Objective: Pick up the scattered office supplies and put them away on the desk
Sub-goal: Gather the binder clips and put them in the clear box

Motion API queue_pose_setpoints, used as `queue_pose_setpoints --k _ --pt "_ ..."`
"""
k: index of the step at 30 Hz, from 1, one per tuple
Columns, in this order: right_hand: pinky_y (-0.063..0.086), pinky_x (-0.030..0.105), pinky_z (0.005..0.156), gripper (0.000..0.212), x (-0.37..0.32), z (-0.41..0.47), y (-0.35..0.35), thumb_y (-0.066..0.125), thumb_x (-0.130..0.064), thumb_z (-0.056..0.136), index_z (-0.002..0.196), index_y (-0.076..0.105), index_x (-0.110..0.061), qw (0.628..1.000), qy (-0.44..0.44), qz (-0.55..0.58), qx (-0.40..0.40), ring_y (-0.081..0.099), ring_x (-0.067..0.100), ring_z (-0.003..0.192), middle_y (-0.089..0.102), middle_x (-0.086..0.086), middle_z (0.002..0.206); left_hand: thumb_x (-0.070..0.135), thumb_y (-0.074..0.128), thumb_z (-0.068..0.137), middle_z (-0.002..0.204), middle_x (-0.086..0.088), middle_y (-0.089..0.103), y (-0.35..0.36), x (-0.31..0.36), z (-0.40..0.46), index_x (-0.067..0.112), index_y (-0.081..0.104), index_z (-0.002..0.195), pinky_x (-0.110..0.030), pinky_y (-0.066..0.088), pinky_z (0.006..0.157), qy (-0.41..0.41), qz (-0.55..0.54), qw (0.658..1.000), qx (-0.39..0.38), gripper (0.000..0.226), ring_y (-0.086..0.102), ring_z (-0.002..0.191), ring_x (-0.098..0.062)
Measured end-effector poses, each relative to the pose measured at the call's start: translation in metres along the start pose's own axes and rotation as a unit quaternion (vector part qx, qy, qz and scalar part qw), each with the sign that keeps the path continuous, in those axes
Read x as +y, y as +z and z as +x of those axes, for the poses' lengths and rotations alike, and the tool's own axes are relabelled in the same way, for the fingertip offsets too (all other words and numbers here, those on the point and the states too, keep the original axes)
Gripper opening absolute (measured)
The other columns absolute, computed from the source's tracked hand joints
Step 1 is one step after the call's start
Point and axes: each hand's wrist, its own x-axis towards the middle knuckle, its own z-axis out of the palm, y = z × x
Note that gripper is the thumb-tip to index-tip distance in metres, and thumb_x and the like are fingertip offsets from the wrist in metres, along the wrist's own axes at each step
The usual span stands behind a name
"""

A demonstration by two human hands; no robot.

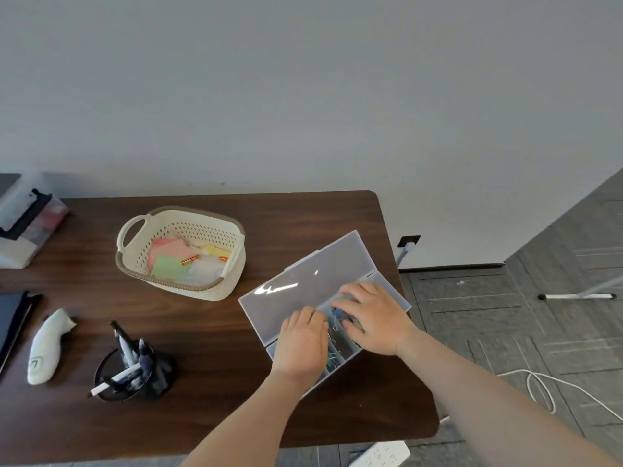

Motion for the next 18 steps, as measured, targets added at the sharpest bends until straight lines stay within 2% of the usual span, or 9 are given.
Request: queue_pose_setpoints --k 1,3,5,8,10,12,15,18 --pt "0.033 0.032 0.103 0.036 0.000 -0.004 -0.002 0.046 -0.038 0.092 0.128 0.050 -0.032 1.000 0.002 -0.003 0.007 0.036 0.014 0.123 0.043 -0.008 0.134 0.027 0.035 0.100 0.112 0.007 0.053 -0.004 0.001 0.000 0.024 0.053 0.113 -0.027 0.039 0.094 0.003 0.009 1.000 -0.009 0.023 0.047 0.099 -0.010" --pt "0.037 0.030 0.102 0.031 -0.001 -0.011 -0.008 0.044 -0.033 0.094 0.123 0.054 -0.029 0.999 0.009 -0.007 0.036 0.040 0.012 0.118 0.048 -0.007 0.128 0.028 0.038 0.099 0.113 0.007 0.055 -0.011 0.004 0.000 0.024 0.055 0.114 -0.026 0.039 0.093 0.022 0.032 0.999 -0.022 0.023 0.048 0.099 -0.010" --pt "0.044 0.029 0.091 0.021 -0.005 -0.022 -0.016 0.044 -0.029 0.093 0.108 0.059 -0.024 0.997 0.027 -0.017 0.065 0.046 0.011 0.105 0.053 -0.006 0.113 0.030 0.040 0.099 0.113 0.008 0.057 -0.018 0.008 0.001 0.025 0.056 0.114 -0.026 0.041 0.094 0.052 0.047 0.997 -0.028 0.023 0.050 0.100 -0.009" --pt "0.045 0.021 0.070 0.018 -0.015 -0.049 -0.027 0.045 -0.029 0.090 0.092 0.061 -0.022 0.992 0.072 -0.031 0.099 0.053 0.010 0.088 0.057 -0.007 0.095 0.033 0.037 0.099 0.112 0.008 0.060 -0.024 0.020 0.006 0.027 0.058 0.109 -0.027 0.041 0.095 0.104 0.052 0.992 -0.041 0.024 0.051 0.100 -0.008" --pt "0.046 0.022 0.060 0.020 -0.021 -0.073 -0.028 0.042 -0.031 0.087 0.086 0.060 -0.022 0.986 0.119 -0.030 0.114 0.056 0.012 0.081 0.057 -0.007 0.087 0.033 0.035 0.098 0.112 0.007 0.061 -0.022 0.033 0.012 0.026 0.059 0.105 -0.029 0.040 0.098 0.151 0.056 0.985 -0.058 0.027 0.053 0.103 -0.010" --pt "0.049 0.025 0.057 0.020 -0.026 -0.101 -0.025 0.043 -0.030 0.086 0.085 0.060 -0.021 0.975 0.178 -0.031 0.129 0.056 0.013 0.079 0.058 -0.006 0.084 0.036 0.032 0.098 0.112 0.007 0.062 -0.017 0.051 0.016 0.026 0.059 0.104 -0.030 0.040 0.099 0.199 0.057 0.976 -0.074 0.029 0.054 0.104 -0.012" --pt "0.049 0.028 0.055 0.015 -0.045 -0.152 -0.016 0.046 -0.028 0.083 0.082 0.059 -0.022 0.945 0.283 -0.046 0.158 0.056 0.015 0.076 0.058 -0.005 0.080 0.037 0.032 0.097 0.108 0.005 0.060 -0.006 0.077 0.009 0.025 0.057 0.101 -0.033 0.043 0.094 0.304 0.052 0.947 -0.093 0.028 0.053 0.102 -0.014" --pt "0.047 0.029 0.051 0.013 -0.084 -0.208 0.008 0.047 -0.028 0.083 0.077 0.056 -0.021 0.897 0.399 -0.055 0.183 0.057 0.017 0.072 0.056 -0.004 0.075 0.035 0.033 0.096 0.101 0.004 0.057 0.006 0.103 -0.016 0.024 0.056 0.100 -0.034 0.043 0.087 0.428 0.054 0.894 -0.123 0.025 0.051 0.097 -0.016"
